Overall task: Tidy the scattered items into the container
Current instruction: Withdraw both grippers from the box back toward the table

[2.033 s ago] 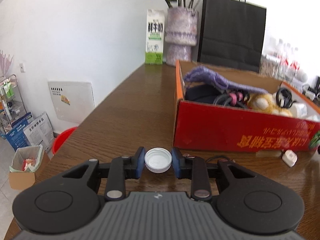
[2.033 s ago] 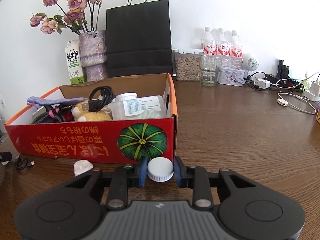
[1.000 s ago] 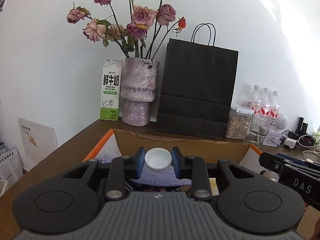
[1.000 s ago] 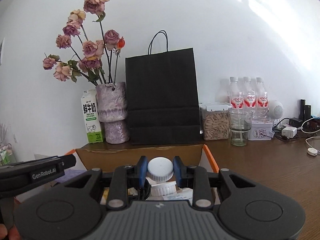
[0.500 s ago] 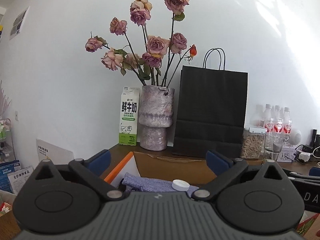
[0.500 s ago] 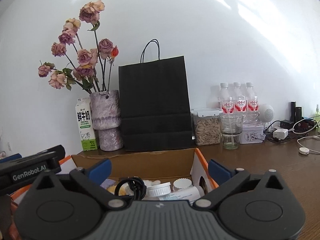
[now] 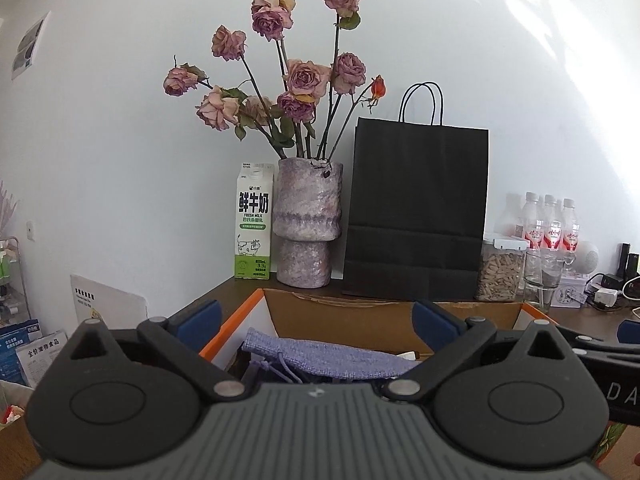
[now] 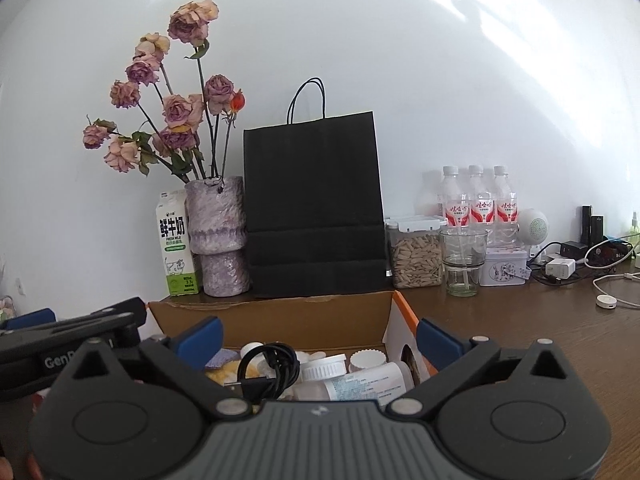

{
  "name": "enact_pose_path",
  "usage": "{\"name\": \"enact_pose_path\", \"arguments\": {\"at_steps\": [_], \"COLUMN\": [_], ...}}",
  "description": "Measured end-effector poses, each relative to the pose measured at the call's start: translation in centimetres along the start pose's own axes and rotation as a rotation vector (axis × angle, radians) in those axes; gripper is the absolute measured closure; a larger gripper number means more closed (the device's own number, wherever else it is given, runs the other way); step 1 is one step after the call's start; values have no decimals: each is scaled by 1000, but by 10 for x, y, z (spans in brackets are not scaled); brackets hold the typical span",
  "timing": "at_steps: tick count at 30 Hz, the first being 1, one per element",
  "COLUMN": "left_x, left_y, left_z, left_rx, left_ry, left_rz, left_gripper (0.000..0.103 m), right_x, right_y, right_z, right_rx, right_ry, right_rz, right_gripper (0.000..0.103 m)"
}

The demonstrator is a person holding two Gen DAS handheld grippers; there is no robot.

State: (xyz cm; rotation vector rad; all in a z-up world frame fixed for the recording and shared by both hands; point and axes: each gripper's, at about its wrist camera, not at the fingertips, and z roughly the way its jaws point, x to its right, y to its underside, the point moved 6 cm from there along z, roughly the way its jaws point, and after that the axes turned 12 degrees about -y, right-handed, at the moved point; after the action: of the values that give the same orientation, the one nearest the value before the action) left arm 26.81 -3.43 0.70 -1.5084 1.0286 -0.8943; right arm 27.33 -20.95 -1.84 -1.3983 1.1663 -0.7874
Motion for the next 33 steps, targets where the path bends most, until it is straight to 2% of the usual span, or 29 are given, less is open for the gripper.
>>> {"name": "enact_pose_path", "arguments": {"at_steps": [9, 20, 33], "left_x": [-9, -18, -49], "left_y": [5, 15, 28], "left_z": [-14, -29, -47], "left_rx": [53, 93, 32], "left_ry": [41, 42, -37], "left_rz": [-10, 32, 62], "left_gripper": [0, 0, 0], "right_x": [-3, -14, -6], "right_y": [8, 26, 34], "right_z": [-9, -18, -50], "right_rx": [17, -32, -59], "right_ry": [-5, -1, 13], "right_rz": [-18, -95, -66], "right_gripper": [0, 0, 0]}}
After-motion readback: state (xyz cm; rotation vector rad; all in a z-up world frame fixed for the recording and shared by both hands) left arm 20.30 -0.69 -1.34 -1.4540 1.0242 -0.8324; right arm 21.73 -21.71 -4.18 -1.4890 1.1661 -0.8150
